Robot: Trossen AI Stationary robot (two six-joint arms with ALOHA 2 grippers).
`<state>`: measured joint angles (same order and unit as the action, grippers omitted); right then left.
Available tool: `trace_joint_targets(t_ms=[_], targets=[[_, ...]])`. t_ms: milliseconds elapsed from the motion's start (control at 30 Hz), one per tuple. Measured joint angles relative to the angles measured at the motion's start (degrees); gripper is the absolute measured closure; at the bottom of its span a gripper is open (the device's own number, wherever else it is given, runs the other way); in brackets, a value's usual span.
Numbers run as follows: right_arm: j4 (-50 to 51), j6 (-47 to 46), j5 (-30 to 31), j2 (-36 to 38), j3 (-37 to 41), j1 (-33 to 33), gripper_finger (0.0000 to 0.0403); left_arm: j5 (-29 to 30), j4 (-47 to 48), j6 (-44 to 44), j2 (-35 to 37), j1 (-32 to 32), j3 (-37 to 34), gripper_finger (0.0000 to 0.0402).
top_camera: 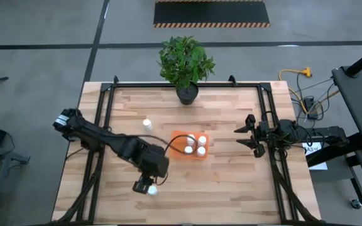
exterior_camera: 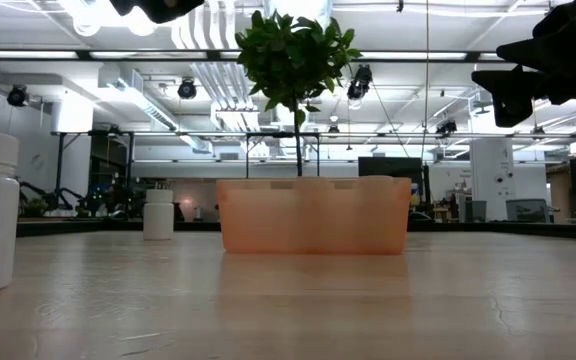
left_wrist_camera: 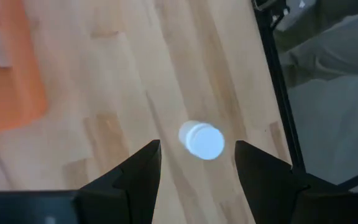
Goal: Pick and place pill bottles into a basket
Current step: Put the white pill bottle into the orange bin
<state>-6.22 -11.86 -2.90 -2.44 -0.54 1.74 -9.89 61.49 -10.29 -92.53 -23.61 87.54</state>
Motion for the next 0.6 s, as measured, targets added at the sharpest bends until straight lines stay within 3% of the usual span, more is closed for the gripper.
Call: trace_joint_targets(t_ms=[300,500,600], targets=[[0.0,0.0,0.0,0.0,0.0,0.0,0.0199,4.4,-4.7,-5.9,-0.1,-5.7,-4.2,0.0214],[0.0,0.0,0.0,0.0,0.0,0.0,0.0199,3.7,-9.4,-8.6,-0.1,-7.1,-8.0,0.0214],[0.0,0.0,0.0,0.0,0.0,0.0,0.0199,0.5,-12.1,-10.5,-0.1,-7.3,-10.2,0.0214]])
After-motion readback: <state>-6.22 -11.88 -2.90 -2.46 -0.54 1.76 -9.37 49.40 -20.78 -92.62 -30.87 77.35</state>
